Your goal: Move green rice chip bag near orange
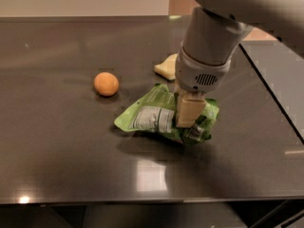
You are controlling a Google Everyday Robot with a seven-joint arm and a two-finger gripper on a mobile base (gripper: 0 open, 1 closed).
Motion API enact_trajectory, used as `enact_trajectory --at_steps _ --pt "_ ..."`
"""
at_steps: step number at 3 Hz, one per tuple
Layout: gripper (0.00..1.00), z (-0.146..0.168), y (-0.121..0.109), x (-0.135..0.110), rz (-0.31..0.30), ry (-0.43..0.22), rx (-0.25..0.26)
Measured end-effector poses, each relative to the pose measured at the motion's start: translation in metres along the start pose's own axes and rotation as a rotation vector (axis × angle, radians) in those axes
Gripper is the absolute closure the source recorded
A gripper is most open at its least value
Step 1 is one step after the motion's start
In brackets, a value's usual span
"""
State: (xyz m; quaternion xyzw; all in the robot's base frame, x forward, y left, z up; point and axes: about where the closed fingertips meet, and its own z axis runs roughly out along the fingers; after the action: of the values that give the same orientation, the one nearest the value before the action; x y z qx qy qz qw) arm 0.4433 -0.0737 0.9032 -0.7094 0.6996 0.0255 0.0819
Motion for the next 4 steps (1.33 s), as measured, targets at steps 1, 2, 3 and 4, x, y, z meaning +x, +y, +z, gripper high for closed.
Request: enact_trajectory --at_steps 1,2,3,4 --pt "1.0 0.007 -0.018 -0.018 -0.033 -0.002 0.0" --pt "1.0 0.016 -0.034 -0.034 -0.053 -0.008 -0.006" --pt "0.82 0.024 -0.046 -0.044 -0.065 -0.002 -0.011" --pt "0.58 0.032 -0.054 -0.051 -0.075 0.006 -0.018"
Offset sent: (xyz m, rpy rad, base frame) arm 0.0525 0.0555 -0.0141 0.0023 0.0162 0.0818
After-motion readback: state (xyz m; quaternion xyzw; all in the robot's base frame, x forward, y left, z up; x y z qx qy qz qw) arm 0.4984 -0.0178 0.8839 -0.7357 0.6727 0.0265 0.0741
